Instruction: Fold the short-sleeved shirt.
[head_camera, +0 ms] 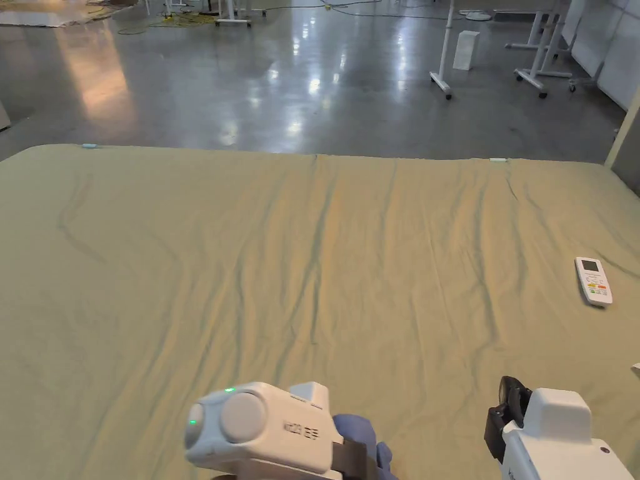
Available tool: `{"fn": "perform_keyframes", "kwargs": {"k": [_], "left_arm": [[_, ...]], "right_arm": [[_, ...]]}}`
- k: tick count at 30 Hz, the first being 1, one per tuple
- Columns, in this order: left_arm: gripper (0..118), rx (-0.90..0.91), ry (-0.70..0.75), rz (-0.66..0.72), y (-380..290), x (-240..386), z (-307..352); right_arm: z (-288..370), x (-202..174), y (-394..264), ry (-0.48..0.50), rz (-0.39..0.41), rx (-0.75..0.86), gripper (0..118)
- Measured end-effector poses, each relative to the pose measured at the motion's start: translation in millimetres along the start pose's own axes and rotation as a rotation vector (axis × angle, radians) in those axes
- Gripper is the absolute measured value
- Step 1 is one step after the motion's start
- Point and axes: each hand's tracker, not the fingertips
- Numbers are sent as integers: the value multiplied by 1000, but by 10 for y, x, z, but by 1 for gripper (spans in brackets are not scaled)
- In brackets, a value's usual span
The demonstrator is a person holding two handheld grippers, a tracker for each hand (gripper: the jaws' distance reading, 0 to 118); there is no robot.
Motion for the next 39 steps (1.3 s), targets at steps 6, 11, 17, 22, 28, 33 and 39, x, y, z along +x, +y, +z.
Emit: {"fn": "perform_keyframes", "kwargs": {"k": [6, 11, 17, 22, 28, 33, 39], "left_arm": [[13, -37, 94, 21, -34, 112, -633], [40, -32, 98, 0, -1, 265, -757], [72, 48, 5, -60, 44, 233, -439], [61, 96, 29, -128, -47, 237, -350], [20, 42, 16, -123, -235, 220, -736], [9, 62, 82, -162, -400, 131, -956], [9, 162, 50, -185, -371, 131, -686]], "right_arm": [[29, 103, -34, -23, -7, -2, 0], [29, 153, -64, -34, -7, -5, 0], [61, 182, -67, -37, -8, -4, 0], [88, 193, -43, -39, -12, 3, 0], [92, 181, -42, -35, -13, 2, 0], [113, 175, -32, -34, -8, 2, 0], [121, 133, 24, -28, 1, 15, 0]]}}
